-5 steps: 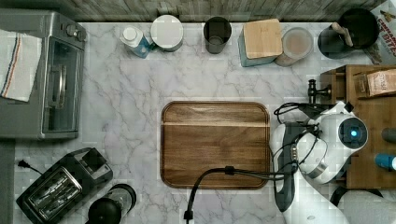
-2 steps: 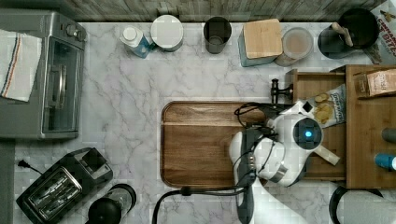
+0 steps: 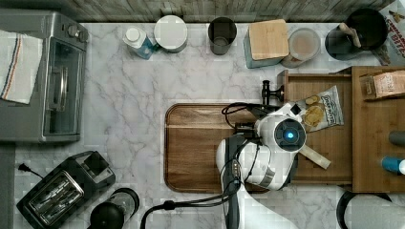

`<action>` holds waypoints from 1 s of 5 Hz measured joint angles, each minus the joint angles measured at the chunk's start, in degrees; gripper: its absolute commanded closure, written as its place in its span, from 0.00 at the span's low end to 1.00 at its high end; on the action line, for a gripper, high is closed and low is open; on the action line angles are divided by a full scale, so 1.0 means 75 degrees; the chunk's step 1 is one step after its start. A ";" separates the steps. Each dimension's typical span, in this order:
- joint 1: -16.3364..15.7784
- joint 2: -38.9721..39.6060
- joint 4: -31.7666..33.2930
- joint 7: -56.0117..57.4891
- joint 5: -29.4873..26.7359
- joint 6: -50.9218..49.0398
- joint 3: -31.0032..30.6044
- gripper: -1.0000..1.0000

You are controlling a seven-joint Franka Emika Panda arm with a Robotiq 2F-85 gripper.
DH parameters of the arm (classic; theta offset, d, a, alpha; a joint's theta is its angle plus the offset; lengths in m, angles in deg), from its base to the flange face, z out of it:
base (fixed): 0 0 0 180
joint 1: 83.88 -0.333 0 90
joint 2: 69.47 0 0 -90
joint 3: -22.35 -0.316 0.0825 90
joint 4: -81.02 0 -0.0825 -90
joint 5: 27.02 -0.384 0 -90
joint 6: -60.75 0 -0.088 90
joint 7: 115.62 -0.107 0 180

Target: Open the drawer.

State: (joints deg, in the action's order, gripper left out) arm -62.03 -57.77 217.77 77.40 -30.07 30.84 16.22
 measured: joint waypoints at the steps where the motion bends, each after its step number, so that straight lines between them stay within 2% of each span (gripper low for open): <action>1: -0.0002 -0.0012 0.0000 -0.0045 0.0000 -0.0015 0.0003 0.00; 5: 0.0037 -0.0020 0.0000 -0.0082 -0.0003 -0.0015 -0.0041 0.00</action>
State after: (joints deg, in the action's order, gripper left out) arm -61.75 -57.91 217.77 76.78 -30.09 30.73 15.90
